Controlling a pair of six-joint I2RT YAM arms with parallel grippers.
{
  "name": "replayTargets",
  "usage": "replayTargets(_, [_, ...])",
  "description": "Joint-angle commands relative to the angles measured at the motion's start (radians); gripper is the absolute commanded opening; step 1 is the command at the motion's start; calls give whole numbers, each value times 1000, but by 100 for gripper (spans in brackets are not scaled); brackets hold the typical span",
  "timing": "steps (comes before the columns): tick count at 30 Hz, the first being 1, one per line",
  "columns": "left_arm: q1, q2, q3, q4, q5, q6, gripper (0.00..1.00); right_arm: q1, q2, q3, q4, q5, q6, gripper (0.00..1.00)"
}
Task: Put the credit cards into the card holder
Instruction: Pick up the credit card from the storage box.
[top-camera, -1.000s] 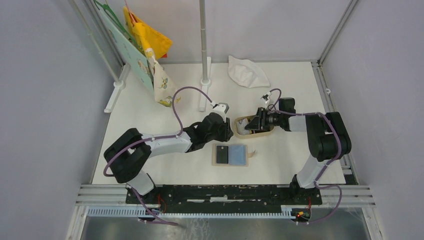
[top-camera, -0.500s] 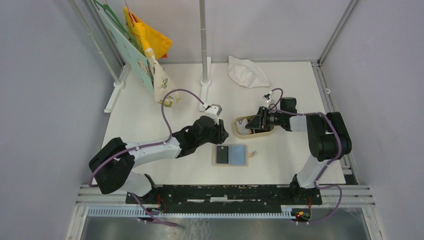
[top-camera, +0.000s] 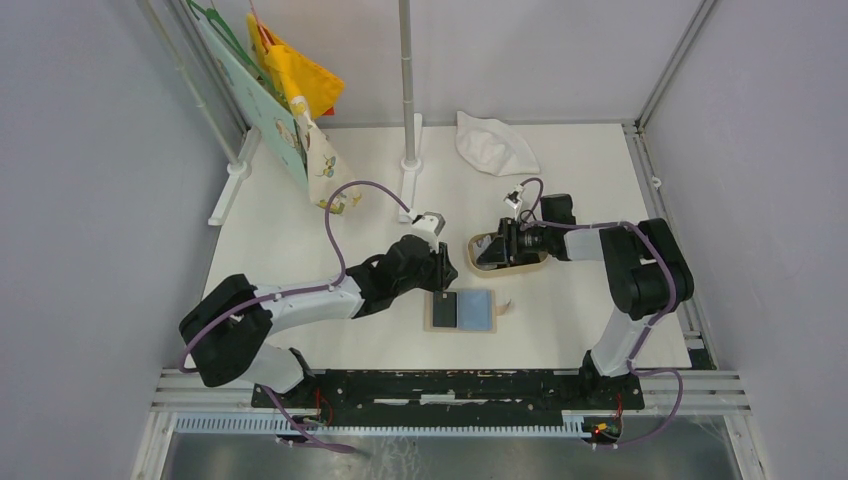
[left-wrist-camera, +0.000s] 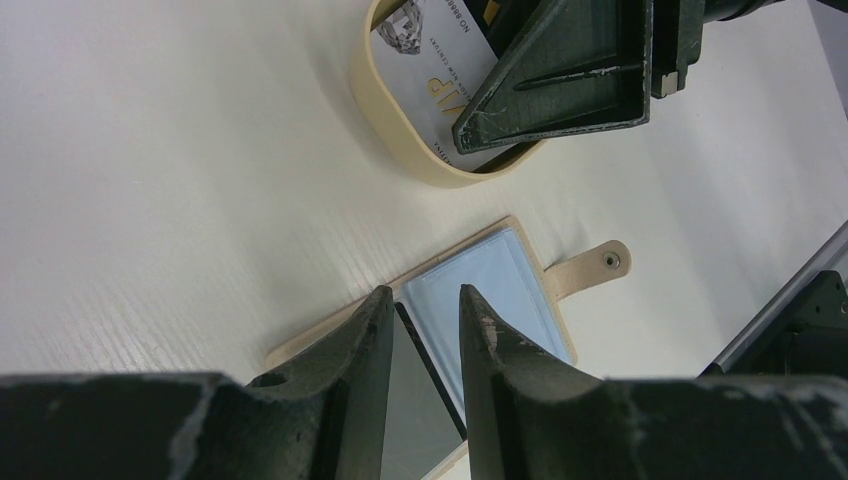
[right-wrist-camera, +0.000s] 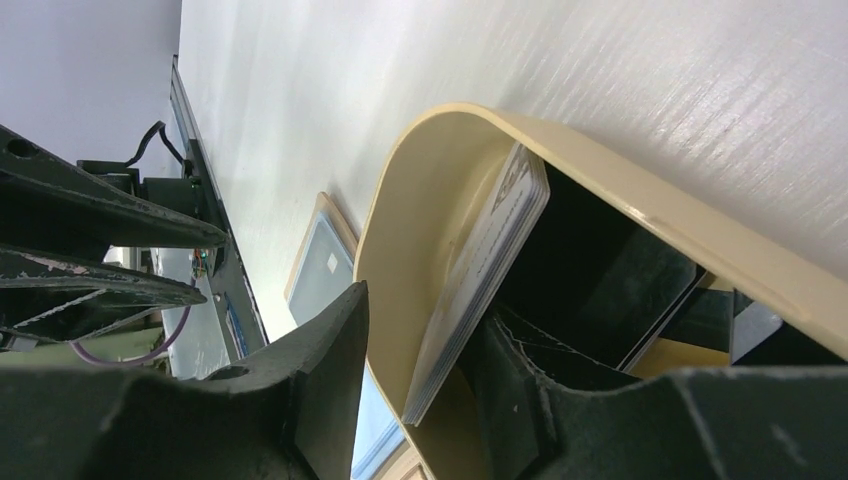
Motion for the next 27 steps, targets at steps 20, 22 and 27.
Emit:
replayTargets(20, [-20, -31, -40, 62, -18, -9, 37, -74, -5, 9, 45, -61, 59, 38])
replayTargets(22, [-21, -36, -44, 62, -18, -9, 37, -88, -8, 7, 50, -70, 65, 37])
replayTargets(27, [-21, -49, -49, 60, -19, -9, 37, -120, -17, -2, 64, -83, 83, 35])
